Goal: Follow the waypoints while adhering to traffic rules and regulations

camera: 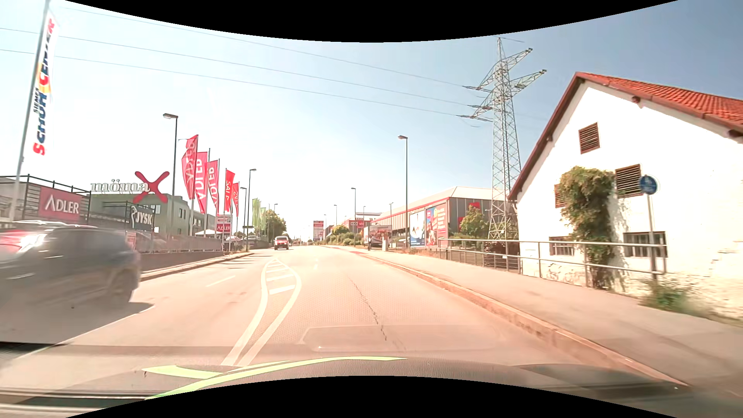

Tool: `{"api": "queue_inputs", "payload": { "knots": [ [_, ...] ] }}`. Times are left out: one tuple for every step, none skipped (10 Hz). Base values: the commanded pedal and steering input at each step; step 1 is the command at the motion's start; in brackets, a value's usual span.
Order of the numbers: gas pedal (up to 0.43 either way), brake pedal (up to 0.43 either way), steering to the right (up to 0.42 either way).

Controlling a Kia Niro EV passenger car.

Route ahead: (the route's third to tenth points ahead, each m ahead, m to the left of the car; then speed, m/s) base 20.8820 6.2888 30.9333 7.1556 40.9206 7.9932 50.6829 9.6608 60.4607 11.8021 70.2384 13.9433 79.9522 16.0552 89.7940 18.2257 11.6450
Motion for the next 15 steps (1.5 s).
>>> {"api": "queue_inputs", "payload": {
  "knots": [
    [0.189,0.0,-0.051],
    [0.189,0.0,-0.047],
    [0.189,0.0,-0.043],
    [0.189,0.0,-0.04],
    [0.189,0.0,-0.038],
    [0.189,0.0,-0.035],
    [0.189,0.0,-0.033],
    [0.189,0.0,-0.031],
    [0.189,0.0,-0.03],
    [0.189,0.0,-0.028],
    [0.189,0.0,-0.027],
    [0.189,0.0,-0.027],
    [0.189,0.0,-0.027],
    [0.189,0.0,-0.026],
    [0.189,0.0,-0.025]
  ]
}}
